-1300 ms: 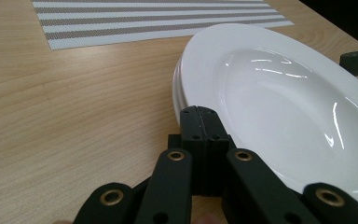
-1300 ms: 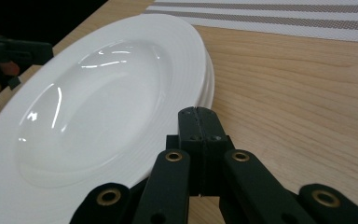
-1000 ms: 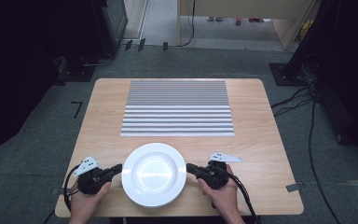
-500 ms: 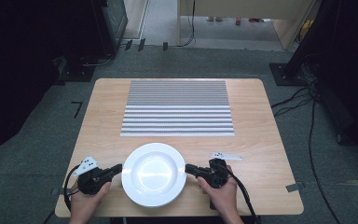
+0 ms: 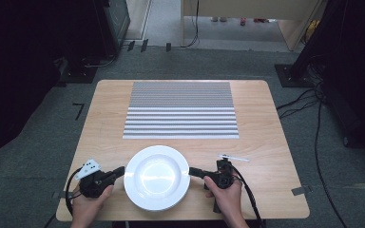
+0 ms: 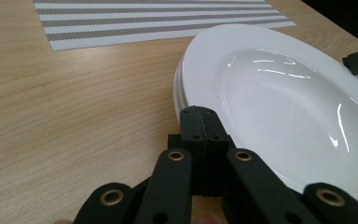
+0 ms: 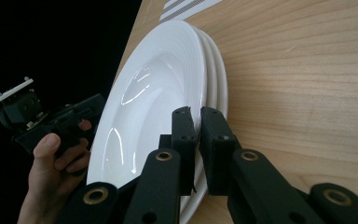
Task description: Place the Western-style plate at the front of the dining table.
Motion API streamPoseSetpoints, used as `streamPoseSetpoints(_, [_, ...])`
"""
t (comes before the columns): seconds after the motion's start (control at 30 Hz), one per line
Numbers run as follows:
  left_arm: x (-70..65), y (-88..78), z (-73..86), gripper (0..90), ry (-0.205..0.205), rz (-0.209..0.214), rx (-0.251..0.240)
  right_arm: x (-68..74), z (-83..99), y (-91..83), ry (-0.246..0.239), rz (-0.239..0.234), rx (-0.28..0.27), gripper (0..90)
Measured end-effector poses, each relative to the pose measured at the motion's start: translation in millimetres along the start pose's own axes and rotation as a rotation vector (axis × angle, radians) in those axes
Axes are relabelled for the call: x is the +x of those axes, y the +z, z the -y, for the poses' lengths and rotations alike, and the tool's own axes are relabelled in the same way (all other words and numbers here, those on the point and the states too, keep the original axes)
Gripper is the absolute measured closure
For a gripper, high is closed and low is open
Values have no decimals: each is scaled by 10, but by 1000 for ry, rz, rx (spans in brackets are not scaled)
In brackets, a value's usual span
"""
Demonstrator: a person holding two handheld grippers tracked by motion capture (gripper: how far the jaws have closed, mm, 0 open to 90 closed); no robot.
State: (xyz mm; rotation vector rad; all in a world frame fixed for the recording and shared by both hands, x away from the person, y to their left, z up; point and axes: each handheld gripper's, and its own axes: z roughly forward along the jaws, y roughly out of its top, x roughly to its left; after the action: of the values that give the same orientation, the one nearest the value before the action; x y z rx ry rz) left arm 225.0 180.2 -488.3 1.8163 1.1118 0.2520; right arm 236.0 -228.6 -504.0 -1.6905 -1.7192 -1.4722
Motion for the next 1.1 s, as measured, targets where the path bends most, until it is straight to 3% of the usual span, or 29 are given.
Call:
streamPoseSetpoints(0.1, [-5, 6, 1, 900, 1, -3, 0, -21, -3, 13, 45, -21, 11, 848])
streamPoseSetpoints(0.33, [-28, 21, 1, 900, 10, 13, -4, -7, -27, -32, 71, -62, -12, 854])
streamPoseSetpoints(0.4, [-39, 41, -7, 900, -6, 118, -5, -3, -33, -48, 74, -67, -16, 861])
streamPoseSetpoints(0.43, [-91, 88, -1, 900, 23, 121, 16, 0, -31, -52, 73, -63, -16, 872])
streamPoseSetpoints(0.5, [-222, 149, -8, 900, 98, 88, 39, 8, -25, -59, 63, -57, -23, 890])
streamPoseSetpoints(0.53, [-267, 168, -14, 900, 115, 93, 45, 17, -33, -71, 89, -122, -29, 900])
streamPoseSetpoints(0.6, [-307, 197, -3, 900, 152, 90, 58, 39, -35, -67, 94, -137, -28, 888])
streamPoseSetpoints(0.63, [-300, 193, -3, 884, 144, 94, 55, 88, -28, -60, 64, -112, -49, 864])
streamPoseSetpoints(0.7, [-247, 149, -7, 875, 121, 82, 25, 90, -26, -64, 54, -107, -63, 853])
streamPoseSetpoints(0.77, [-158, 61, -15, 863, 95, 45, -20, 48, -34, -109, 40, -43, -99, 845])
streamPoseSetpoints(0.97, [28, -24, -3, 871, 23, 32, -43, -2, -40, -99, 55, -45, -78, 815])
streamPoseSetpoints(1.1, [54, -29, 6, 874, 28, 12, -27, -1, -14, -32, 55, -47, -51, 809])
